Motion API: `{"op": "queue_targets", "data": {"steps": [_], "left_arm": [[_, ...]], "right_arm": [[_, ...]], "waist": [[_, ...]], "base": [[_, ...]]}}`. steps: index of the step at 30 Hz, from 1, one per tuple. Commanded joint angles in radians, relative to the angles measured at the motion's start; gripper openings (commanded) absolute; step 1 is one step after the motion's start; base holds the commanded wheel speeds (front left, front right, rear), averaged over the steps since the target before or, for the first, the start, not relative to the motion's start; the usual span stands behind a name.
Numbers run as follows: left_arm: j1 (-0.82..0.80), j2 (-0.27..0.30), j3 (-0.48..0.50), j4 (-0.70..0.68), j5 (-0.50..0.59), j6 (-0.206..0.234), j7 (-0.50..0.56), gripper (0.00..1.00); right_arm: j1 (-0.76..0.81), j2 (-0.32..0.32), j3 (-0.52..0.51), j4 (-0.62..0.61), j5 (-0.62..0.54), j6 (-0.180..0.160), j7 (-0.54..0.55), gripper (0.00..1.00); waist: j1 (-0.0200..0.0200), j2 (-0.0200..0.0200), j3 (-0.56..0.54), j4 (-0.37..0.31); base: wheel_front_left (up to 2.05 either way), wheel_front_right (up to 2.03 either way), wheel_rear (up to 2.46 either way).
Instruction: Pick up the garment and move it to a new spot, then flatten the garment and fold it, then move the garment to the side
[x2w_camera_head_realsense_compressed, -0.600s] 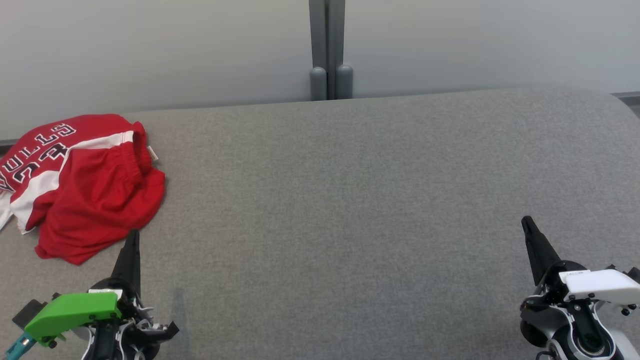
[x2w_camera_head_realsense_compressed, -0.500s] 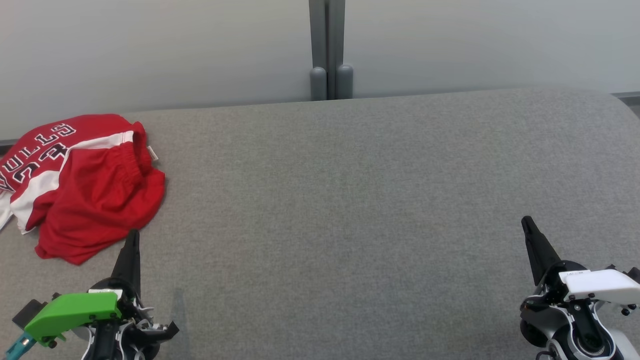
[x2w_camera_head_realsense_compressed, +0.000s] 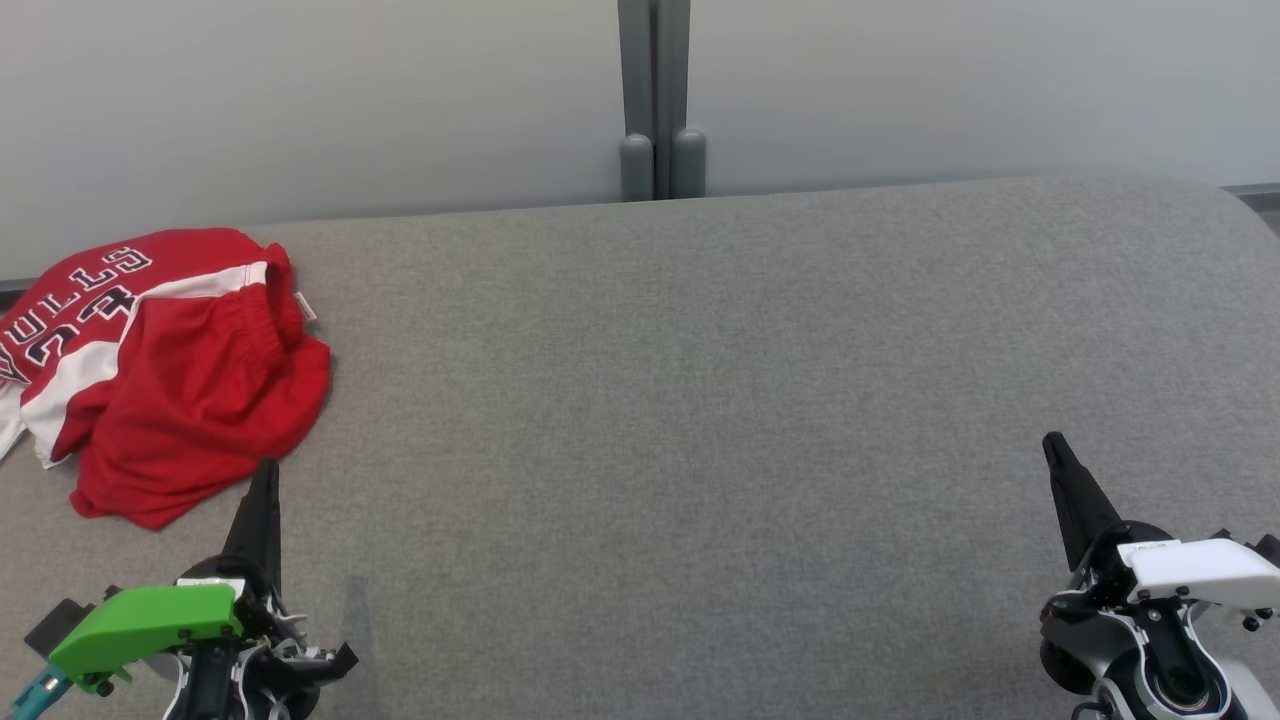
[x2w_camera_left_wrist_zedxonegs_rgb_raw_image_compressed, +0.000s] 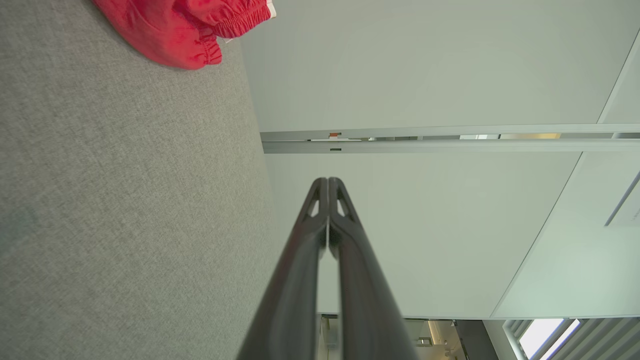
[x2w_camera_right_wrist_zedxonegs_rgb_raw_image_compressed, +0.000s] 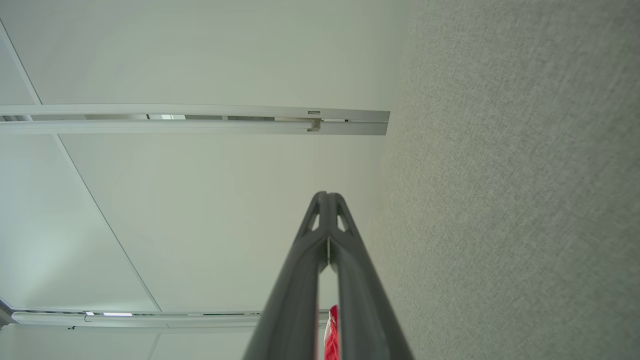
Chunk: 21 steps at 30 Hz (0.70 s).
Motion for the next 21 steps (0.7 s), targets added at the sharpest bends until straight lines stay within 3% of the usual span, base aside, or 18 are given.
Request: {"op": "queue_targets", "data": {"steps": [1, 21], "left_arm": [[-0.012, 0.006, 0.002, -0.003, -0.004, -0.004, 0.003, 0.0], [-0.012, 0.006, 0.002, -0.003, -0.004, -0.004, 0.003, 0.0]], "right_arm": [[-0.001, -0.006, 0.001, -0.003, 0.004, 0.0, -0.003, 0.0], [-0.001, -0.008, 0.003, -0.003, 0.007, 0.0, -0.005, 0.0]], "waist": [[0.0, 0.0, 0.0, 0.0], [0.0, 0.0, 0.0, 0.0]], "base": [[0.0, 0.0, 0.0], [0.0, 0.0, 0.0]]}}
